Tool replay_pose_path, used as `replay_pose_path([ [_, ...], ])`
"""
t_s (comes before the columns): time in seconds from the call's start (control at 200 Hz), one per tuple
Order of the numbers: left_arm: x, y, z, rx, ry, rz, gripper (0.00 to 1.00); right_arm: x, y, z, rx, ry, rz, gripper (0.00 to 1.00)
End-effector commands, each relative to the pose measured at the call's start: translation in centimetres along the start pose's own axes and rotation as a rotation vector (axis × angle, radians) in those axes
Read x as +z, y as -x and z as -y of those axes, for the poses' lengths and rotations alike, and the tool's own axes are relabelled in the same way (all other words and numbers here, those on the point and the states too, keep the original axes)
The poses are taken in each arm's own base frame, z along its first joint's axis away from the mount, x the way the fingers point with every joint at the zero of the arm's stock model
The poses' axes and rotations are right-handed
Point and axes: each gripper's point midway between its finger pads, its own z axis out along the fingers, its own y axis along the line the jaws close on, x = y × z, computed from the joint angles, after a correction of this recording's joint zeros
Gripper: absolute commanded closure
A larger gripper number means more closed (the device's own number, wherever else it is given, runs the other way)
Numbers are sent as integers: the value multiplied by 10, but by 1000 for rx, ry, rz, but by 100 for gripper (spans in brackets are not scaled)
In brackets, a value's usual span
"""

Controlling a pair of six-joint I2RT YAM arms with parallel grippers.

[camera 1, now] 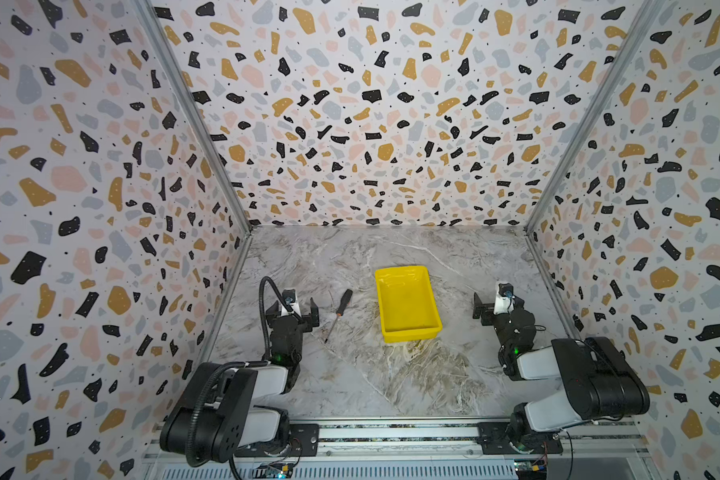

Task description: Put the screwdriver in the bin

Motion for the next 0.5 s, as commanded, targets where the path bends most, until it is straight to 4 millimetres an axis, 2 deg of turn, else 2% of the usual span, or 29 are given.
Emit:
replay_pose_path([
  [0.0,1,24,-2,-31,7,83,0,1,8,-3,-11,12,22,1],
  [0.496,1,24,-2,-31,7,82,0,-4,9,-5,-25,2,38,1],
])
